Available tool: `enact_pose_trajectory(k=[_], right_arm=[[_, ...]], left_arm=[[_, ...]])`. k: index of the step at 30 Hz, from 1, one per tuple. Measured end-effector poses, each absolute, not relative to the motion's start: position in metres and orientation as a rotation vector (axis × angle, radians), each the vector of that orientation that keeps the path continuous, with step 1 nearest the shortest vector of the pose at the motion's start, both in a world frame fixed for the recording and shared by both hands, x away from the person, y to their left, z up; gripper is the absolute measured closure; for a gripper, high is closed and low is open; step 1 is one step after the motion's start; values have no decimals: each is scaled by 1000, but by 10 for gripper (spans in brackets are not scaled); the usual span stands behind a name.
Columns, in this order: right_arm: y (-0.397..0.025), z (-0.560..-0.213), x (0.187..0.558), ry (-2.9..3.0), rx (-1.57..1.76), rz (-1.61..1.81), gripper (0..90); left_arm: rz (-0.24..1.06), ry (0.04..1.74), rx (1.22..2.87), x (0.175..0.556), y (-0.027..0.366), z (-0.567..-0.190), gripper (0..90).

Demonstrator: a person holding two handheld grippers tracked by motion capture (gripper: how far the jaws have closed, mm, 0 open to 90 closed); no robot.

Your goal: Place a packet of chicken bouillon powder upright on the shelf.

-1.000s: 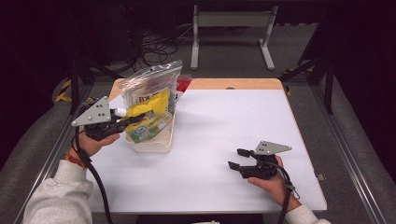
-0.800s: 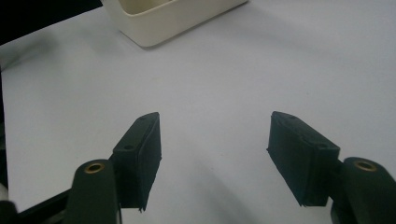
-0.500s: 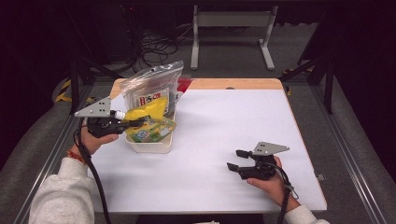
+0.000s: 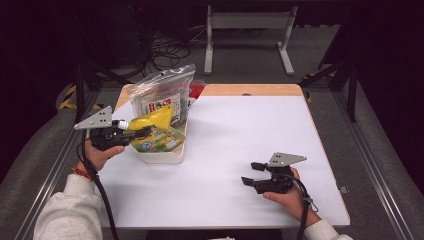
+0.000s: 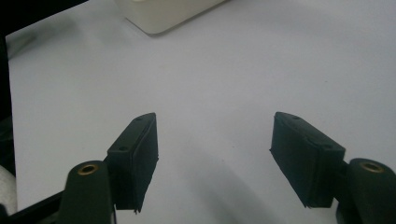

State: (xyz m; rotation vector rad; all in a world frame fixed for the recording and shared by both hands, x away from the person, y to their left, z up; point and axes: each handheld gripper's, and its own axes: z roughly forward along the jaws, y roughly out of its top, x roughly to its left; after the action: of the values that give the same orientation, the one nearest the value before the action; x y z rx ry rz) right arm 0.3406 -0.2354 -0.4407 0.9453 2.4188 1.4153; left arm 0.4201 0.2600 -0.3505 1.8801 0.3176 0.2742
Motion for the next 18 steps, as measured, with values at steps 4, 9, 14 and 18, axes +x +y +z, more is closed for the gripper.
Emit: enact_pose_trajectory(k=[4,9,14,18], right_arm=[[-234,-441,340,2434,943,1412,317],[-234,-442,341,2441,944,1410,315],[-234,-442,341,2442,946,1409,314],[-233,-442,341,2443,947,1406,311]], left_arm=[[267,320,1895,419,257,-347,805],[263,307,1962,417,255,-336,863],[235,278,2031,418,250,-331,868],[238,290,2063,420,244,-332,870]])
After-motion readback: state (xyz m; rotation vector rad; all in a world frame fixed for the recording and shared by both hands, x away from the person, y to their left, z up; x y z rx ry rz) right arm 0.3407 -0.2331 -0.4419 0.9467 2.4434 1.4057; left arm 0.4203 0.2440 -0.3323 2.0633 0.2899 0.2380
